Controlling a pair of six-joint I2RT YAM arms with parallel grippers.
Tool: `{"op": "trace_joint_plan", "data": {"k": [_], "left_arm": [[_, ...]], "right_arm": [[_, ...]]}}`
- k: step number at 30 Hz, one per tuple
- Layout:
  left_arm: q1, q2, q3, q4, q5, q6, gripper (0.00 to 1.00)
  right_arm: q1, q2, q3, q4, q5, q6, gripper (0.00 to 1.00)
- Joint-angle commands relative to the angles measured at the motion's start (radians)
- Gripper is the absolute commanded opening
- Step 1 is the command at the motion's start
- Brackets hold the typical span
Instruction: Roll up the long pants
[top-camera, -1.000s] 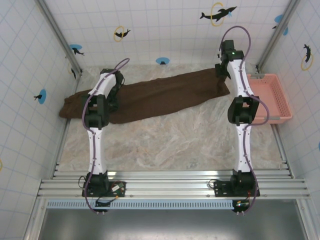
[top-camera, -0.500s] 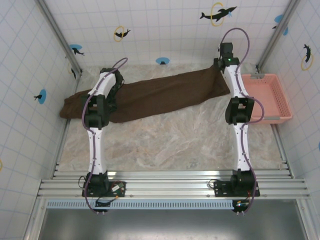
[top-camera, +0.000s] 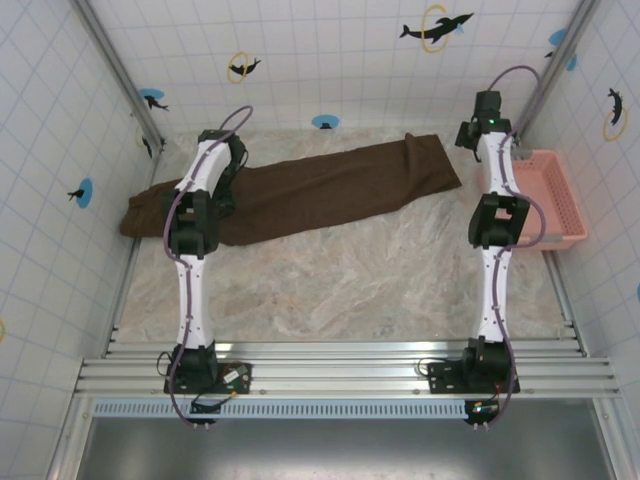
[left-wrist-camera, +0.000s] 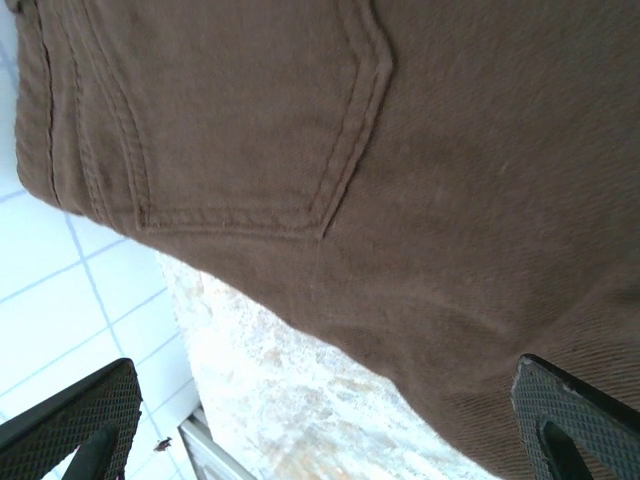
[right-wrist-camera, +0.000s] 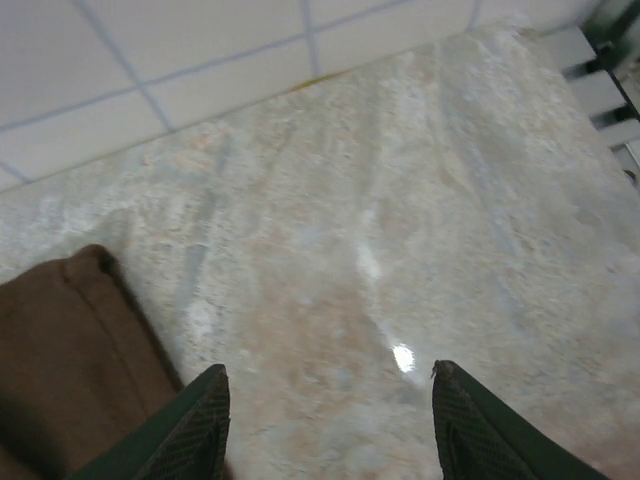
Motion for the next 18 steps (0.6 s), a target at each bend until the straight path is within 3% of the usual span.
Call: {"op": "trace_joint_plan", "data": {"k": [1, 5, 9, 18], "left_arm": [[-0.034, 0.063, 0.072, 0.034, -0.004, 0.063, 0.97], [-0.072, 0.127, 0.182, 0.049, -0.016, 0.128, 0.97], [-0.083, 0.125, 0.199, 0.089, 0.034, 0.127, 0.97], [-0.096, 0.075, 0.188, 0.139, 0.095, 0.121, 0.97]], "right_arm": [[0.004, -0.109, -0.055, -0.178, -0.080, 0.089, 0.55], [0.013, -0.177, -0.181, -0.260, -0.111, 0.141, 0.55], [0.039, -0.285, -0.366, -0.192, -0.145, 0.173, 0.56], [0.144, -0.339, -0.276, -0.213, -0.138, 0.198, 0.60]]}}
